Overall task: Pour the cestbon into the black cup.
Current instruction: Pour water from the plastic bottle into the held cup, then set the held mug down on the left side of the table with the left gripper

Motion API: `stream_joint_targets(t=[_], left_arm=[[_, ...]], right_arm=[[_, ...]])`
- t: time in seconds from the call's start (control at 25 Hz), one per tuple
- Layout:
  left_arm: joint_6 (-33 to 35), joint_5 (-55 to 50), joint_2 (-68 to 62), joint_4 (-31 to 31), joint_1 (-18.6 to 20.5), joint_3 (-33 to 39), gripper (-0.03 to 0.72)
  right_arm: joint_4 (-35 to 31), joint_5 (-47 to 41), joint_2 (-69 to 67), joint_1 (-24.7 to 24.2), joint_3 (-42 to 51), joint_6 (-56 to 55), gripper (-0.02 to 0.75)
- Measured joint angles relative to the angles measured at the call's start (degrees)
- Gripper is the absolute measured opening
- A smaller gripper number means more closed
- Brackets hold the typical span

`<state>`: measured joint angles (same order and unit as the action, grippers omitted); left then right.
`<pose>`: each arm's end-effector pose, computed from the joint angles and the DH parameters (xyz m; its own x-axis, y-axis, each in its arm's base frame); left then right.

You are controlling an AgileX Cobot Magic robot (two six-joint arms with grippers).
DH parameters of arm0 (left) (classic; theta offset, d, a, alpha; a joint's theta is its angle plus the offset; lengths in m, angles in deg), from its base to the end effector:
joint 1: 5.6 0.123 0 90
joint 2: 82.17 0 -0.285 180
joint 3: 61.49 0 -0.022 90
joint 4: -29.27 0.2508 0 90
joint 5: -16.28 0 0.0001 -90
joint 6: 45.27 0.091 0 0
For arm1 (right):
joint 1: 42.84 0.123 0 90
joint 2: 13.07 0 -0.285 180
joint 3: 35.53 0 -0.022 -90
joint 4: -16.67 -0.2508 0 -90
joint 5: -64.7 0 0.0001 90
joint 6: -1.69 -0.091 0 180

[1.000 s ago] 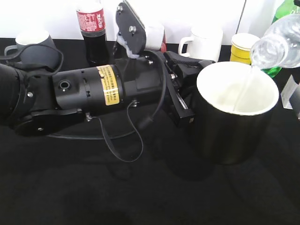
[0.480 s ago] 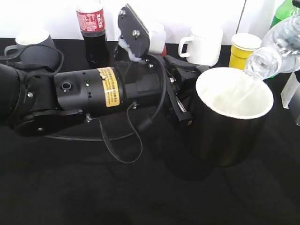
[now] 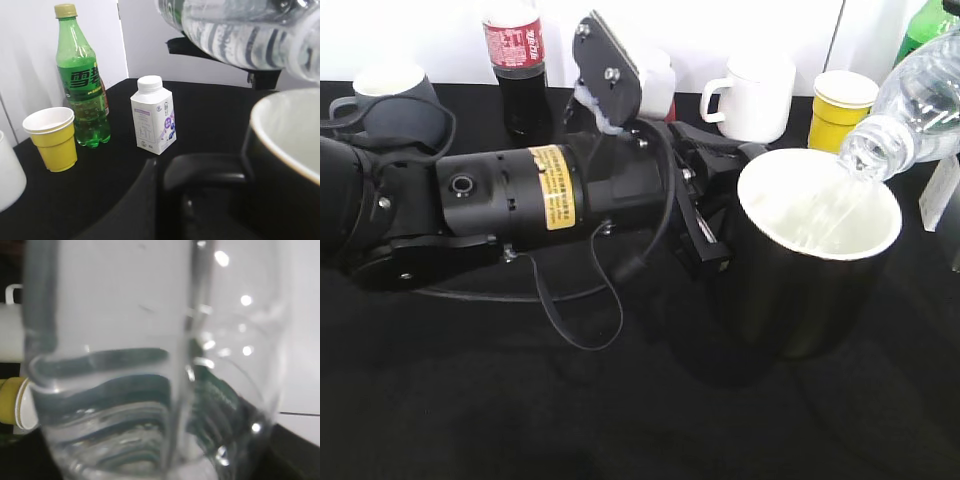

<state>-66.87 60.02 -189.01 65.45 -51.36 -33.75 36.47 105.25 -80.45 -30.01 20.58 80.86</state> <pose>0.2240 -0.2832 0.2253 0.0187 0.1233 -0.9922 0.9403 0.3352 0.0594 0.1906 0.0639 0.2742 0.4220 -0.9013 0.0980 0.1241 -0.0497 -0.9910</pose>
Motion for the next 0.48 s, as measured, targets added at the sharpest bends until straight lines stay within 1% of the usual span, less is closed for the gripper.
stream_joint_targets(t=[0.08,0.16,0.28,0.36,0.48], left_arm=[[0.0,0.0,0.0,0.2,0.0,0.0,0.036],[0.0,-0.1,0.0,0.2,0.0,0.0,0.036],[0.0,-0.1,0.0,-0.4,0.0,0.0,0.036],[0.0,0.1,0.0,-4.1,0.0,0.0,0.036],[0.0,0.5,0.0,-5.1,0.1,0.0,0.036]], right_arm=[[-1.2,0.0,0.0,0.0,0.0,-0.7,0.496],[-2.0,0.0,0.0,0.0,0.0,-6.0,0.496],[-1.9,0.4,0.0,0.0,0.0,-22.2,0.496],[-0.2,0.9,0.0,0.0,0.0,-34.8,0.496],[0.2,0.9,0.0,0.0,0.0,-56.2,0.496]])
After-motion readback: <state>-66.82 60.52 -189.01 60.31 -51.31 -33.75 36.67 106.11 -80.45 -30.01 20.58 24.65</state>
